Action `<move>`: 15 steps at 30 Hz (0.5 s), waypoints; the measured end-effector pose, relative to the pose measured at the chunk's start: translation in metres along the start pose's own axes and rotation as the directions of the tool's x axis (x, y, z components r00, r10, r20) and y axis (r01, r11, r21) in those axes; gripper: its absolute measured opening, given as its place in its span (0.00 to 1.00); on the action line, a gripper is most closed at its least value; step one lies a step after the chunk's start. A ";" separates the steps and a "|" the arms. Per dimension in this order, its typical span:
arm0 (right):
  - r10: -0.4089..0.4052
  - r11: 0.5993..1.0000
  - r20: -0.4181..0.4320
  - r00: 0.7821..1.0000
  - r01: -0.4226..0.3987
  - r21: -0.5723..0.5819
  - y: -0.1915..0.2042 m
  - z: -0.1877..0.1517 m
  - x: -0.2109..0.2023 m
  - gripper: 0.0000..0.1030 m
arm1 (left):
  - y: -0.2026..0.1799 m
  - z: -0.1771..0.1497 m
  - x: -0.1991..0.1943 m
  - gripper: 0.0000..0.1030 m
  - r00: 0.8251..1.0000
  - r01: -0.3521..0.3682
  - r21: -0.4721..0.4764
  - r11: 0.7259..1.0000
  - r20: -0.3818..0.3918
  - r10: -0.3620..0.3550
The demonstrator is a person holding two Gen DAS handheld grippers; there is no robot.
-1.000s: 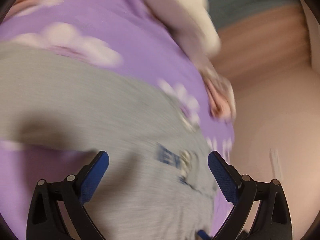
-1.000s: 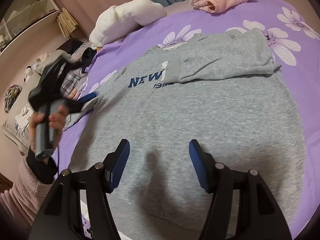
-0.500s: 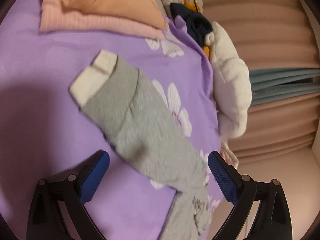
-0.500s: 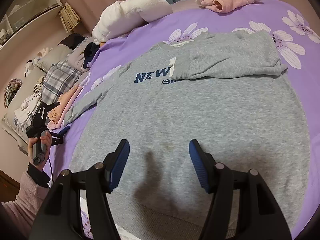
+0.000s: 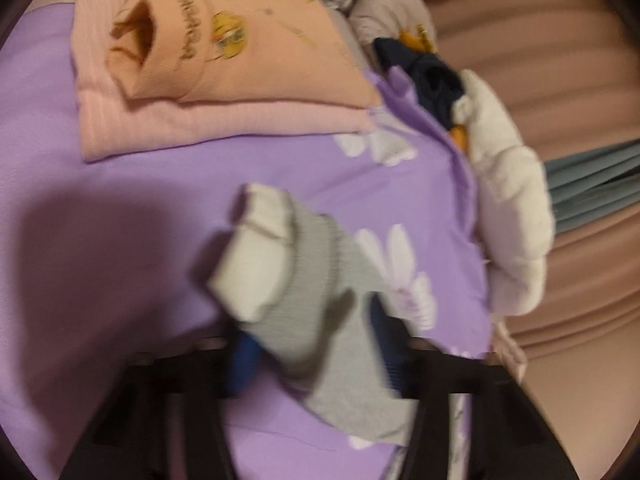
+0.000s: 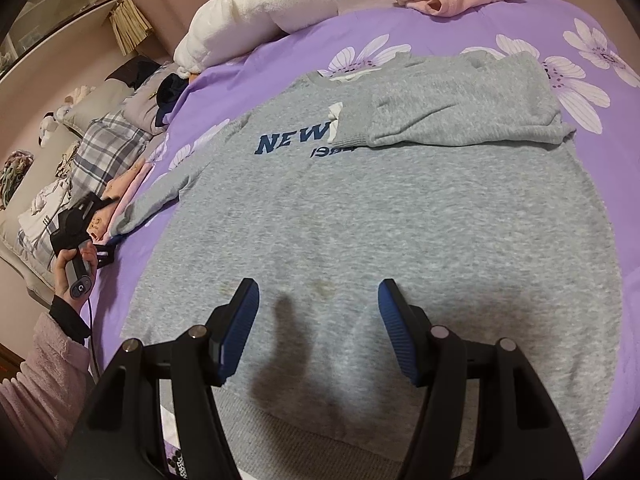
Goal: Fold small clothes
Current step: 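Grasp the other sleeve cuff with the left gripper and lift it, then lay the sleeve across the chest with the left gripper and release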
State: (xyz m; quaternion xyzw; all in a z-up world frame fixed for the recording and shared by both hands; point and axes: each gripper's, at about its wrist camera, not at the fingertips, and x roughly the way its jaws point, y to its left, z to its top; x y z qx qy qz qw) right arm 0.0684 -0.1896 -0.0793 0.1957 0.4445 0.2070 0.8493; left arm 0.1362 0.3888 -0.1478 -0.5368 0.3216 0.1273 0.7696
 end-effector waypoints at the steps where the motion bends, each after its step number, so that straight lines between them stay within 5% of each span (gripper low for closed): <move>1: -0.001 1.000 0.000 1.000 0.001 -0.004 0.001 0.000 0.000 0.61 | 0.001 0.000 0.001 0.24 1.000 -0.019 0.000 1.000 -0.002 0.019; 4: -0.003 1.000 0.002 1.000 0.003 -0.010 0.001 -0.001 0.000 0.61 | -0.003 -0.003 -0.004 0.17 0.997 -0.077 0.030 0.997 0.006 0.077; 8: 0.006 1.000 0.007 1.000 -0.006 0.002 -0.003 0.000 -0.001 0.61 | -0.043 -0.017 -0.015 0.14 0.991 -0.134 0.185 0.974 0.044 0.128; 11: 0.016 1.000 0.013 1.000 -0.016 0.020 -0.008 -0.001 -0.004 0.61 | -0.086 -0.036 -0.025 0.13 0.997 -0.079 0.321 0.944 0.038 0.070; 15: 0.038 0.998 0.017 0.999 -0.039 0.051 -0.014 -0.004 -0.007 0.61 | -0.150 -0.078 -0.033 0.13 1.000 0.005 0.491 0.871 0.011 -0.012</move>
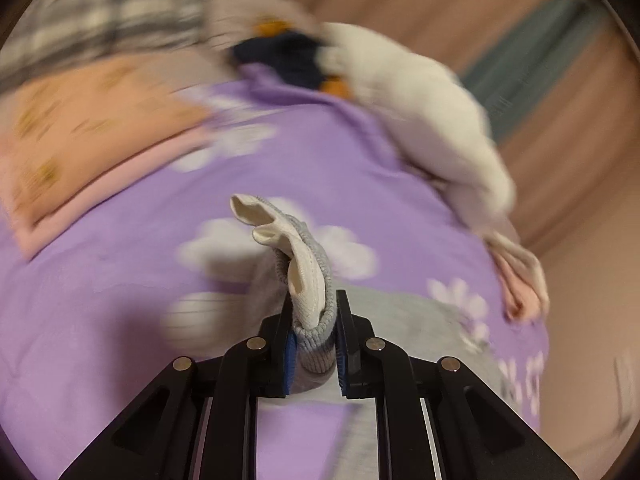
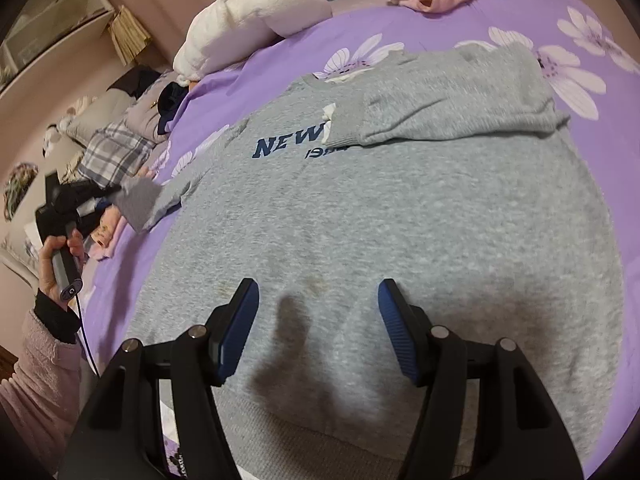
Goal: Fold small clothes
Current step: 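Lay the sleeve across the chest with the left gripper and release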
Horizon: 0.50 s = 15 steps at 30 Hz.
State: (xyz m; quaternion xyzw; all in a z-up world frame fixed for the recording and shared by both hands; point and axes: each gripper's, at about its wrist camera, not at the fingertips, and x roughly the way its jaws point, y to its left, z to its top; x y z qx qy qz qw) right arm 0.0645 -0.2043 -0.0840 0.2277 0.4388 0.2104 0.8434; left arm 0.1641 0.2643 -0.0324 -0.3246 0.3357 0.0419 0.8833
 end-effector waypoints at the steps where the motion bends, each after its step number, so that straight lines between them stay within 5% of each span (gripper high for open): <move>1: 0.001 1.000 0.004 1.000 -0.001 0.001 -0.001 -0.001 -0.002 0.61 | -0.018 -0.002 0.001 0.13 1.000 0.022 0.036 0.999 -0.007 -0.021; 5: 0.012 1.000 0.017 1.000 -0.012 0.013 -0.005 -0.001 -0.006 0.61 | -0.095 -0.026 0.016 0.13 0.993 0.107 0.177 0.978 -0.074 -0.095; 9: 0.027 0.999 0.027 0.999 -0.028 0.040 -0.013 -0.002 -0.011 0.61 | -0.155 -0.072 0.053 0.13 0.987 0.101 0.326 0.940 -0.154 -0.053; 15: 0.027 0.997 0.027 0.999 -0.028 0.067 -0.023 -0.003 -0.015 0.62 | -0.195 -0.141 0.103 0.19 0.926 0.179 0.410 0.894 -0.378 -0.012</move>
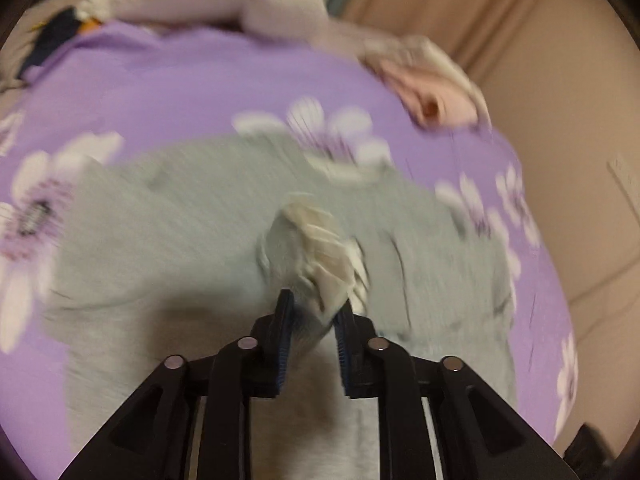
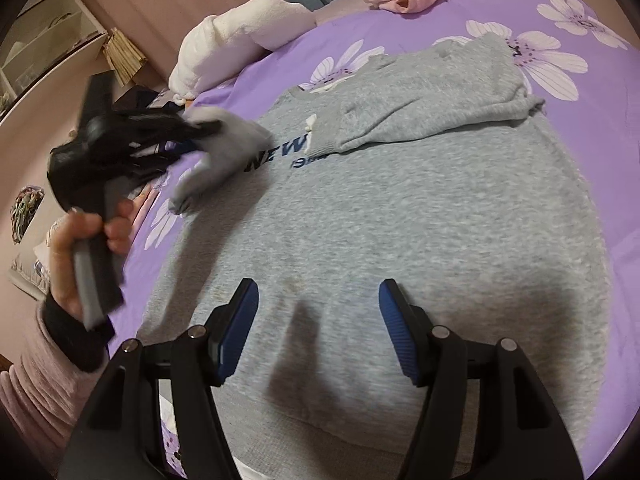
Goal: Fold small clothes
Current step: 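Lay the sleeve across the chest with the left gripper and release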
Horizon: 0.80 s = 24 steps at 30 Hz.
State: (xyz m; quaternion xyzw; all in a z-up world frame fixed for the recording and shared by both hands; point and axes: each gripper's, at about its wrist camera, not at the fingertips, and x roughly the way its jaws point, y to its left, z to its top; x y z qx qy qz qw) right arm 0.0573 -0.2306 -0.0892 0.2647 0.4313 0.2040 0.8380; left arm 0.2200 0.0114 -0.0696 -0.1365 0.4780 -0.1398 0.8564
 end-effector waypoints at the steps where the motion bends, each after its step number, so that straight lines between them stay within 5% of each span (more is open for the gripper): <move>1: 0.001 1.000 0.002 1.000 -0.001 0.005 -0.001 0.000 -0.001 0.62 | -0.004 -0.004 0.005 0.30 1.000 0.008 0.015 1.000 -0.021 -0.007; 4: 0.005 1.000 0.012 1.000 -0.005 0.015 -0.005 0.002 -0.005 0.63 | -0.006 -0.008 0.002 0.62 0.999 -0.013 0.049 0.999 -0.033 0.015; 10: 0.051 0.997 -0.005 0.999 -0.051 0.062 -0.004 0.014 0.002 0.66 | 0.024 -0.024 -0.035 0.62 0.999 -0.007 0.025 1.000 0.032 0.006; 20: 0.117 0.992 -0.087 0.989 -0.112 0.063 0.029 0.080 0.067 0.65 | 0.135 -0.086 -0.091 0.62 0.994 -0.018 -0.255 0.967 0.097 0.044; 24: 0.030 0.996 -0.161 0.987 -0.017 0.084 0.026 0.106 0.118 0.59 | 0.162 -0.105 -0.105 0.62 0.994 -0.017 -0.319 0.948 0.098 0.050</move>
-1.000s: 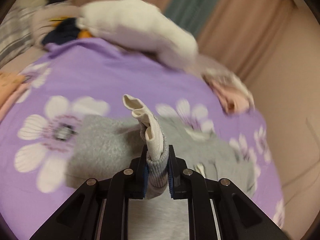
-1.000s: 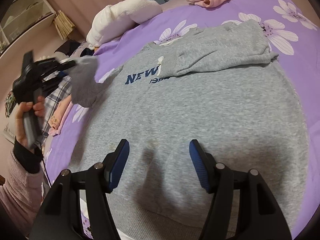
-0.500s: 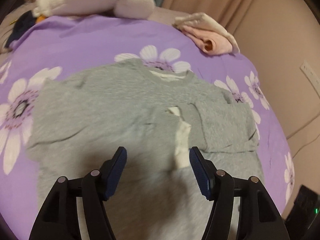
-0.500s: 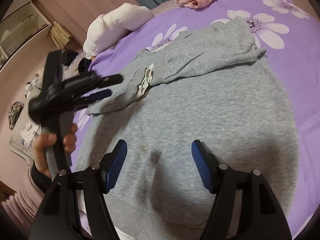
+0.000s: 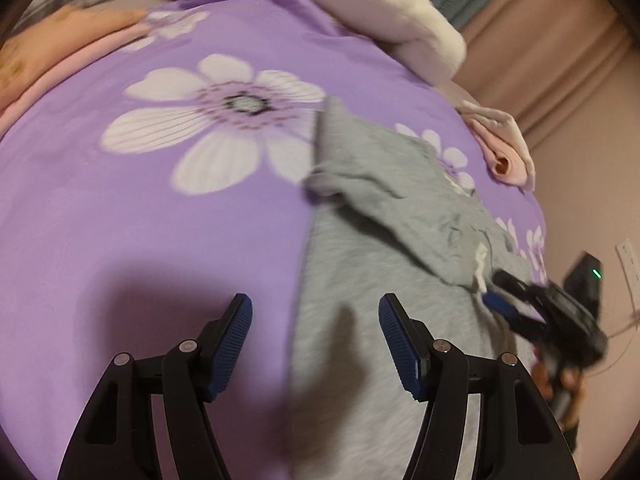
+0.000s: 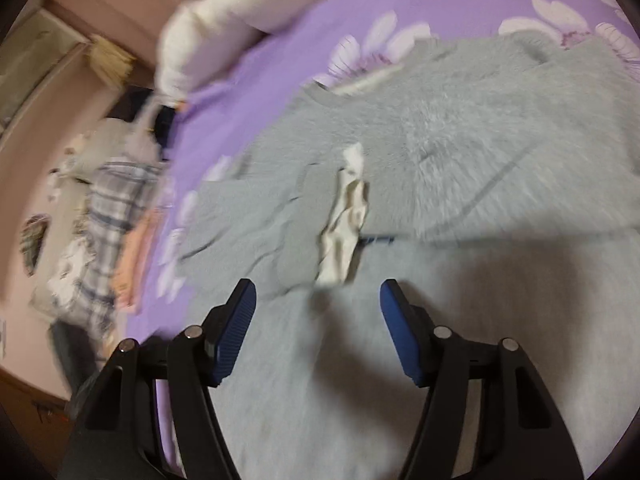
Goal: Fold small clothes
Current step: 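Lay the sleeve across the chest with the left gripper and release, then grasp the sweatshirt side edge with the left gripper and fold it inward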
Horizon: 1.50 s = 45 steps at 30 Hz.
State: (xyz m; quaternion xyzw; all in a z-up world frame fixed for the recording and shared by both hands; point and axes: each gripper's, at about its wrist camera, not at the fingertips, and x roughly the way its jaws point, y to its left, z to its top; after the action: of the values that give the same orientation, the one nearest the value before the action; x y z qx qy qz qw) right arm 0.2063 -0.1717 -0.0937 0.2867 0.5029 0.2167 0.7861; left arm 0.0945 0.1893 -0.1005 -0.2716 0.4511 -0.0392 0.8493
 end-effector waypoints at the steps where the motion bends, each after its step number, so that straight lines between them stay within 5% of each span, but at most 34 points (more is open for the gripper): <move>1: -0.019 1.000 -0.012 1.000 0.019 0.010 0.000 0.006 0.009 0.58 | 0.005 -0.001 -0.003 0.62 1.000 0.003 -0.008 1.000 -0.001 -0.003; 4: -0.026 1.000 -0.023 0.999 0.026 0.006 0.010 0.018 0.021 0.53 | 0.011 -0.002 -0.006 0.62 1.000 0.020 -0.023 1.000 0.003 -0.020; 5: -0.035 0.999 -0.029 0.999 0.035 -0.004 0.011 0.020 0.022 0.41 | 0.012 -0.002 -0.007 0.62 1.000 0.026 -0.028 0.999 0.005 -0.026; 6: -0.059 0.998 -0.041 0.997 0.058 -0.020 0.017 0.022 0.025 0.20 | 0.013 -0.001 -0.006 0.62 0.999 0.034 -0.033 0.999 0.006 -0.034; 7: -0.088 0.995 -0.042 0.995 0.086 -0.044 0.024 0.024 0.026 0.15 | 0.016 -0.002 -0.007 0.62 0.999 0.041 -0.038 0.998 0.005 -0.041; 12: -0.137 0.959 0.024 0.990 0.138 -0.248 0.061 0.032 0.013 0.11 | 0.015 -0.004 -0.002 0.62 0.998 0.066 -0.031 0.997 -0.009 -0.067; 17: -0.147 0.957 0.092 0.985 0.165 -0.239 0.057 0.057 0.002 0.11 | 0.011 -0.003 -0.001 0.62 0.997 0.070 -0.021 0.997 -0.014 -0.071; 20: -0.231 0.952 0.004 0.973 0.226 -0.208 0.027 0.062 0.029 0.15 | 0.010 0.002 -0.001 0.62 0.999 0.051 -0.007 0.999 -0.010 -0.051; 22: -0.199 0.963 -0.009 0.980 0.194 -0.186 0.016 0.059 0.035 0.13 | 0.006 0.010 -0.002 0.62 0.999 0.046 0.001 0.999 -0.005 -0.046; 25: -0.146 0.973 0.028 0.989 0.149 -0.178 0.018 0.058 0.019 0.29 | -0.008 0.024 -0.005 0.62 0.999 0.044 0.030 0.999 0.011 -0.044; 27: -0.133 0.971 0.075 0.988 0.146 -0.192 0.024 0.055 0.004 0.44 | -0.022 0.035 -0.008 0.62 0.997 0.068 0.063 0.996 0.029 -0.070; 31: -0.168 0.947 0.201 0.965 0.215 -0.240 0.034 0.047 -0.020 0.47 | -0.057 0.066 0.001 0.62 0.988 0.138 0.111 0.984 0.051 -0.145; 35: -0.062 0.970 0.169 0.984 0.099 -0.221 0.029 0.047 -0.025 0.46 | -0.085 0.098 0.040 0.62 0.956 0.294 0.109 0.950 -0.028 -0.292; 38: -0.024 0.969 0.148 0.989 0.060 -0.240 0.030 0.041 -0.024 0.42 | -0.090 0.110 0.070 0.62 0.956 0.291 0.078 0.953 -0.057 -0.287; 43: -0.010 0.967 0.132 0.991 0.043 -0.250 0.030 0.039 -0.016 0.40 | -0.070 0.116 0.107 0.60 0.998 0.058 0.073 0.996 -0.027 -0.056; 44: -0.008 0.969 0.128 0.992 0.040 -0.244 0.028 0.039 -0.015 0.40 | -0.057 0.115 0.115 0.57 0.999 0.008 0.056 0.998 -0.043 -0.006; 45: -0.005 0.971 0.128 0.992 0.035 -0.238 0.028 0.039 -0.015 0.40 | -0.048 0.114 0.117 0.44 0.999 0.000 0.046 0.999 -0.045 0.002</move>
State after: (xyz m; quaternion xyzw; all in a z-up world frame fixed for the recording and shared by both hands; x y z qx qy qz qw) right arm 0.2345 -0.1700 -0.0523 0.1979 0.4252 0.2492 0.8473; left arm 0.2617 0.1602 -0.1130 -0.2509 0.4691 -0.0550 0.8450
